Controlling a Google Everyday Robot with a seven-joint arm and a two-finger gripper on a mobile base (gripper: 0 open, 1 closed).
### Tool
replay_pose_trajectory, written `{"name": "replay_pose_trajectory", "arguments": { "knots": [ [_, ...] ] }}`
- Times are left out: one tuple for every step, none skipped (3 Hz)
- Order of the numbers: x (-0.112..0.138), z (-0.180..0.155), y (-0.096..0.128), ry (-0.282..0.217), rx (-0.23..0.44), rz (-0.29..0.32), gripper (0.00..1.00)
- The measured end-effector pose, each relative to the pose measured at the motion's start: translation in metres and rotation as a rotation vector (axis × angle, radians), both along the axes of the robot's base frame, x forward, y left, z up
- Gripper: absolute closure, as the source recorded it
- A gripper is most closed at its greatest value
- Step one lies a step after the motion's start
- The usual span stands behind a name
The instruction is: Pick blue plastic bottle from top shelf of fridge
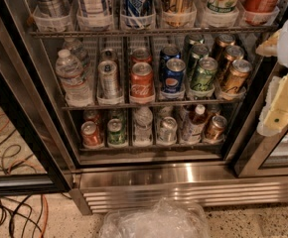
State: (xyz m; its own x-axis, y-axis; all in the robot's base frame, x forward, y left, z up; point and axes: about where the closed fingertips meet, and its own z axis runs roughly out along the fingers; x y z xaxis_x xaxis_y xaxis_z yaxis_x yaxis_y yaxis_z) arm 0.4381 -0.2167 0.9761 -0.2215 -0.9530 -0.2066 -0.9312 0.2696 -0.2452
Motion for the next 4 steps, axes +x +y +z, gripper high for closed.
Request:
{"name": "replay_pose_trajectory", "arguments": {
  "knots": [
    [0.000,0.000,0.000,0.000,0.000,0.000,0.00],
    [0.006,0.001,0.031,-0.025,0.075,0.043,0.00],
    [0.005,0.010,0.077,-0.052,0.174,0.119,0.00],
    [-0.007,0.020,0.126,-0.029,0.309,0.233,0.00]
  ]
}}
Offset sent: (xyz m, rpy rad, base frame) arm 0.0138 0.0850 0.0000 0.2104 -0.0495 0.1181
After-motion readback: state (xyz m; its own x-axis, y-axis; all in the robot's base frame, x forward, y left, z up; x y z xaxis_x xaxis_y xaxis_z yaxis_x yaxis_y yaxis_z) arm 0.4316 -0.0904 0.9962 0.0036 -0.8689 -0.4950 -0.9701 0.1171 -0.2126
